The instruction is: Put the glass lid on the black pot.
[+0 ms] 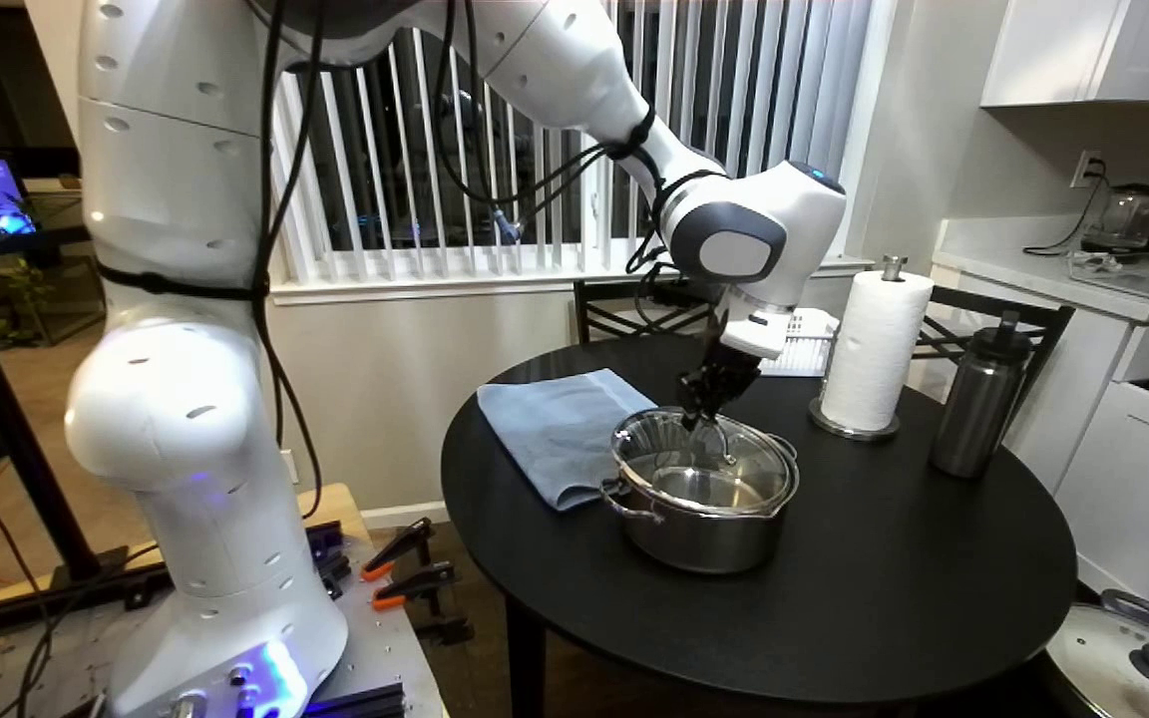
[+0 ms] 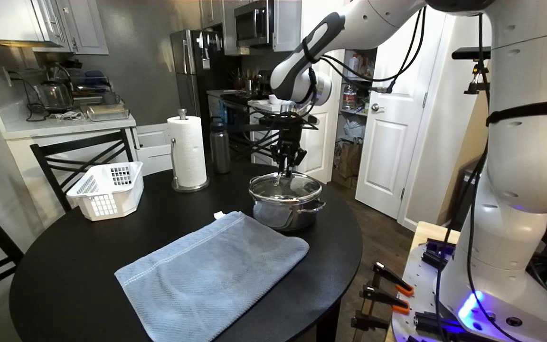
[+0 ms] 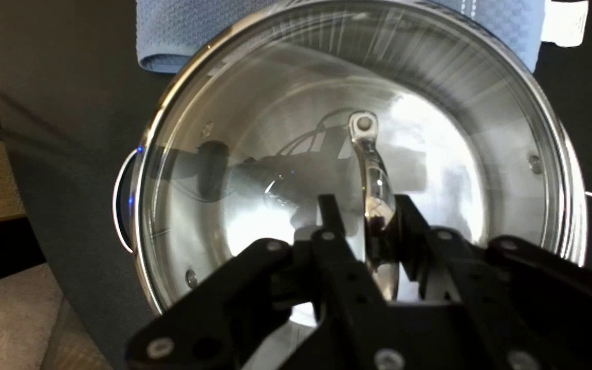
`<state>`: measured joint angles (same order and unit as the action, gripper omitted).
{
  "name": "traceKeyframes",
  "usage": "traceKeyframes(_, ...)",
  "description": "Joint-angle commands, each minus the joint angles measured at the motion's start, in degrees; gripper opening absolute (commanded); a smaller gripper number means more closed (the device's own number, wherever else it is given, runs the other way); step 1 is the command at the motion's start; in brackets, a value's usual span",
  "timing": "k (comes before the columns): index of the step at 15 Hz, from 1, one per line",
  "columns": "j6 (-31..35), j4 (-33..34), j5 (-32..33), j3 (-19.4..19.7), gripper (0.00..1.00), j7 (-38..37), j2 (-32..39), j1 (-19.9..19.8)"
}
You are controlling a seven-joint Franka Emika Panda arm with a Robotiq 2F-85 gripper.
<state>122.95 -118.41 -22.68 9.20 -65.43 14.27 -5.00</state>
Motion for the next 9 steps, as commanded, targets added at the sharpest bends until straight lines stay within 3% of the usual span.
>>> traceKeyframes(1, 2.3, -1.7, 2.4, 0.2, 0.02, -2.8, -1.8, 0.4)
traceKeyframes(9, 5.8, -3.3, 13.0, -0.1, 0.04, -11.7, -4.6, 3.3)
